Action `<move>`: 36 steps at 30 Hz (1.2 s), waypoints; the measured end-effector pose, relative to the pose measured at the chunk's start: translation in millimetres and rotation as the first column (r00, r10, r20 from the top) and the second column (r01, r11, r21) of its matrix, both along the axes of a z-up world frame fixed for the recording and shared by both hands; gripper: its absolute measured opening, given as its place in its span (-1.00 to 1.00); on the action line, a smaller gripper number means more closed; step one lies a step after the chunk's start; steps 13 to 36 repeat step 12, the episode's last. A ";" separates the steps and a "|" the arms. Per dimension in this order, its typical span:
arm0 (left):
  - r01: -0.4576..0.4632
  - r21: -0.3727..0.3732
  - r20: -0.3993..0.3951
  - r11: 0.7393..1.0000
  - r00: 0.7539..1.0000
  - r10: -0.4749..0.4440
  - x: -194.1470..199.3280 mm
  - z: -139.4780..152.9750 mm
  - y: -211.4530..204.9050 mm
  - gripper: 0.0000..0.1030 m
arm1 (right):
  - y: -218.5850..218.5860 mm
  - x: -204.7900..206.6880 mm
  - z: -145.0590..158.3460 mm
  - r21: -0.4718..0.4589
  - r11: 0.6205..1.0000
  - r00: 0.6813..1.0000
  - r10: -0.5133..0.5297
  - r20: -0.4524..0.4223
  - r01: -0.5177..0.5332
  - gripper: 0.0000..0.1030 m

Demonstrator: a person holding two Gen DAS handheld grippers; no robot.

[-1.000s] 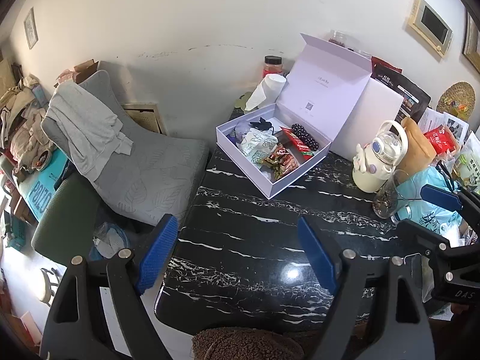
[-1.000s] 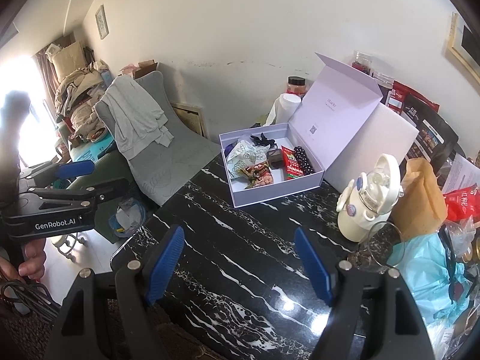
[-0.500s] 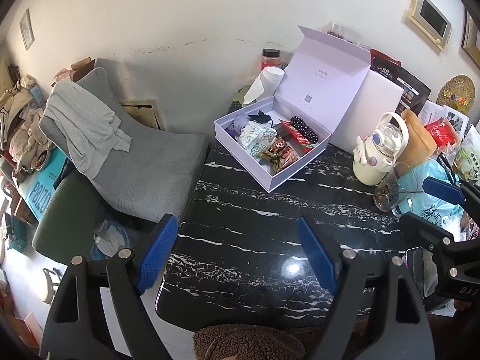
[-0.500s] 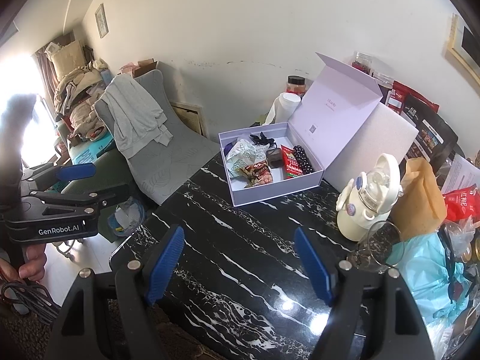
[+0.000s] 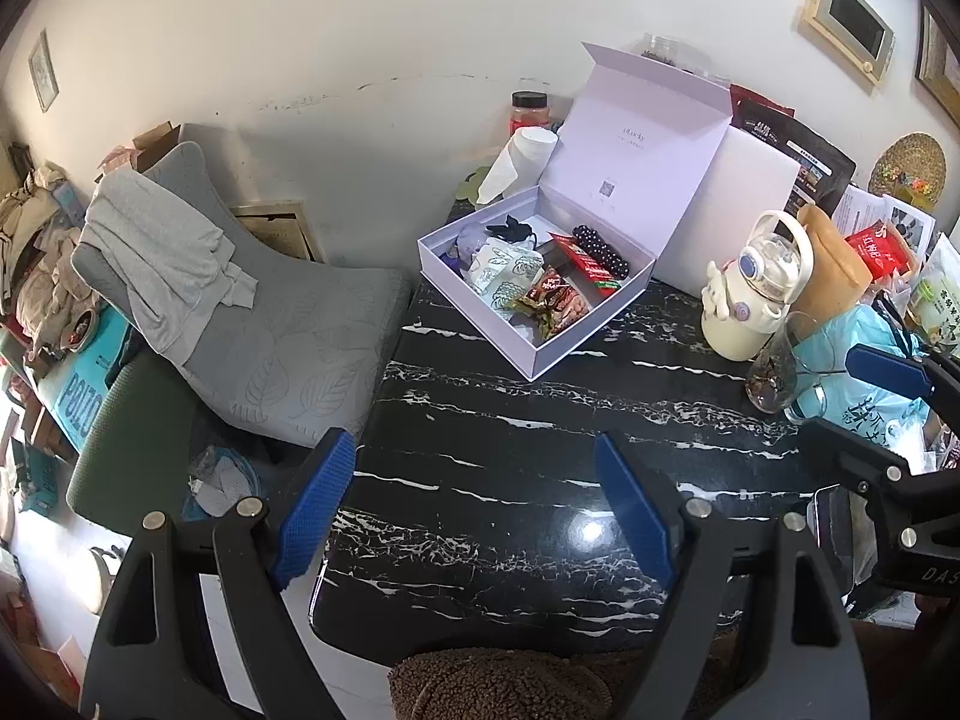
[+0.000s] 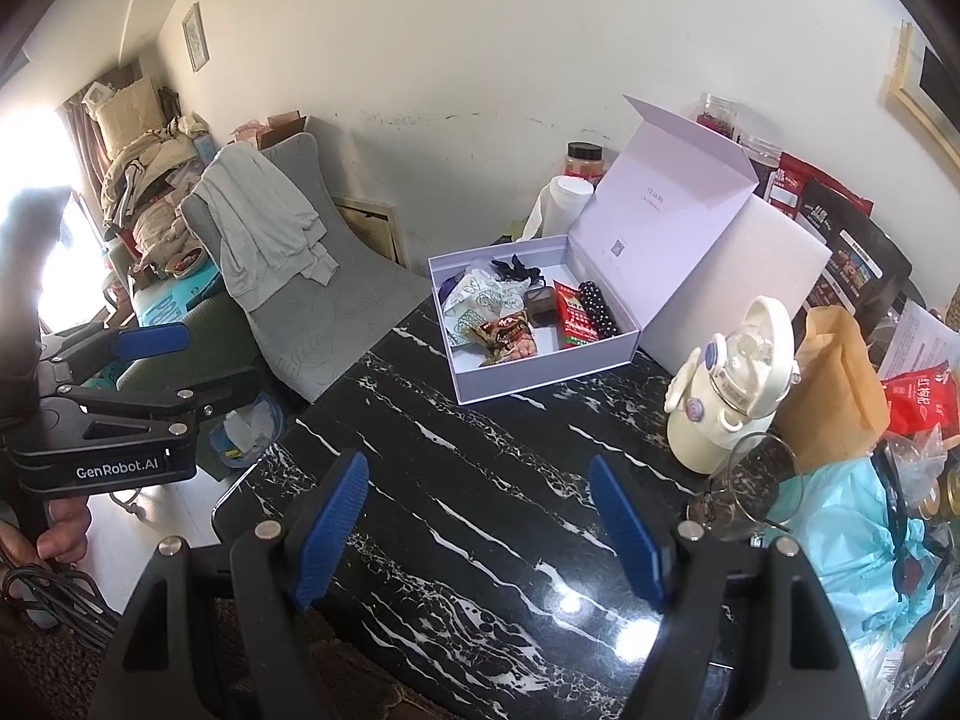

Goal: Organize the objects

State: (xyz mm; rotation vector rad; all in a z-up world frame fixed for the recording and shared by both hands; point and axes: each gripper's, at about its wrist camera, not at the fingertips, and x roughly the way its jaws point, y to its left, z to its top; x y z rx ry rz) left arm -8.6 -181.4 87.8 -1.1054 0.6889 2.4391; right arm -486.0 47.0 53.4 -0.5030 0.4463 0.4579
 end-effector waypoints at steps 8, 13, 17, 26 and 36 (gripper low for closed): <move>0.027 0.002 0.028 1.000 0.999 -0.027 0.0 -6.5 3.3 0.60 | 0.4 4.7 -4.0 -0.008 1.000 1.000 0.001 -0.024 -0.001 0.49; 0.034 0.000 0.041 0.999 0.999 -0.034 -1.5 -10.2 4.2 0.60 | -0.6 8.0 -6.6 -0.011 1.000 0.999 -0.004 -0.036 0.003 0.49; 0.034 0.000 0.041 0.999 0.999 -0.034 -1.5 -10.2 4.2 0.60 | -0.6 8.0 -6.6 -0.011 1.000 0.999 -0.004 -0.036 0.003 0.49; 0.034 0.000 0.041 0.999 0.999 -0.034 -1.5 -10.2 4.2 0.60 | -0.6 8.0 -6.6 -0.011 1.000 0.999 -0.004 -0.036 0.003 0.49; 0.034 0.000 0.041 0.999 0.999 -0.034 -1.5 -10.2 4.2 0.60 | -0.6 8.0 -6.6 -0.011 1.000 0.999 -0.004 -0.036 0.003 0.49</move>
